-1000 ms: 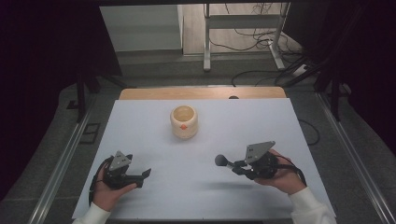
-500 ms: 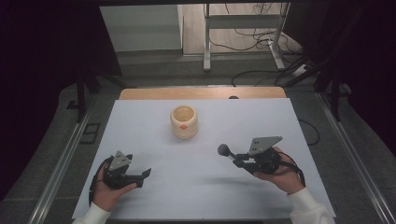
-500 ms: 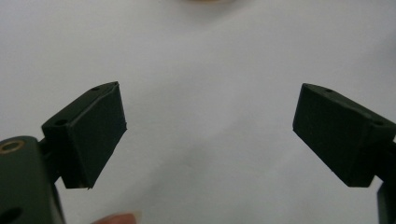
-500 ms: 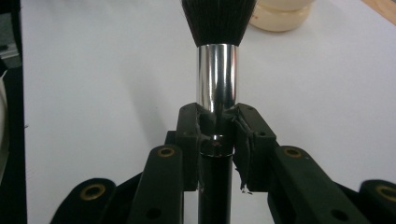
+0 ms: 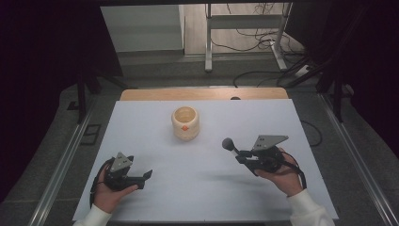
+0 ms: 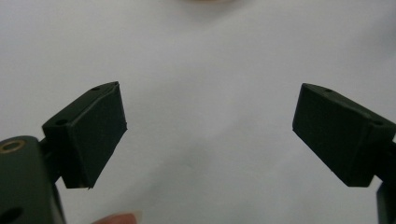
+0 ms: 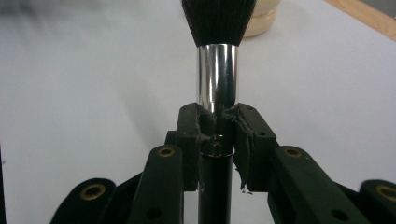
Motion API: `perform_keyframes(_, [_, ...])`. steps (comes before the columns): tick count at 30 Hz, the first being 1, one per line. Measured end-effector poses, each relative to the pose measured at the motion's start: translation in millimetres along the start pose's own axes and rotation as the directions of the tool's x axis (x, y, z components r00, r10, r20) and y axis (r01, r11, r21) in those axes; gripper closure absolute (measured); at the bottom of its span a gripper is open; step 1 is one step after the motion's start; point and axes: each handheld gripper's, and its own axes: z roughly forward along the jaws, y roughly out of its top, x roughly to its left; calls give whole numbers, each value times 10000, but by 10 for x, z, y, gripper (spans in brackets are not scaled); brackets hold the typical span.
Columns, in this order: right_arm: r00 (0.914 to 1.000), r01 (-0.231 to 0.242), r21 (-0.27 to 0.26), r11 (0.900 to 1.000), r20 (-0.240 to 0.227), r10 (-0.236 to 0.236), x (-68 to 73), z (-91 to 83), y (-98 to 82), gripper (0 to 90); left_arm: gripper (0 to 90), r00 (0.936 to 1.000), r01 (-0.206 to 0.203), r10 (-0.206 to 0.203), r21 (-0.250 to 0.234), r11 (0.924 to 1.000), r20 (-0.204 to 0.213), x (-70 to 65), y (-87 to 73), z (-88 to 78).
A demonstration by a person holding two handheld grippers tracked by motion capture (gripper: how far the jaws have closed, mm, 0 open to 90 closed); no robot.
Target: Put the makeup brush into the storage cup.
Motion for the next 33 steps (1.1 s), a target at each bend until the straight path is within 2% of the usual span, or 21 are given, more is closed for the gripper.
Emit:
perform_keyframes(6, [9989,-366,-310,9988,286,375,-26,-34,-6,727,105,10000,-2,2,-2,10000,-18,0,-1,2])
perform_keyframes(17, [9952,-666,-761,9949,669,717,-19,-63,12,727,105,10000,5,-5,-57,10000,-57,-4,3,1])
perform_keyframes(33, [9937,-777,-1063,9913,721,856,-14,-81,23,727,99,9999,23,-27,-285,9996,-111,-15,21,3])
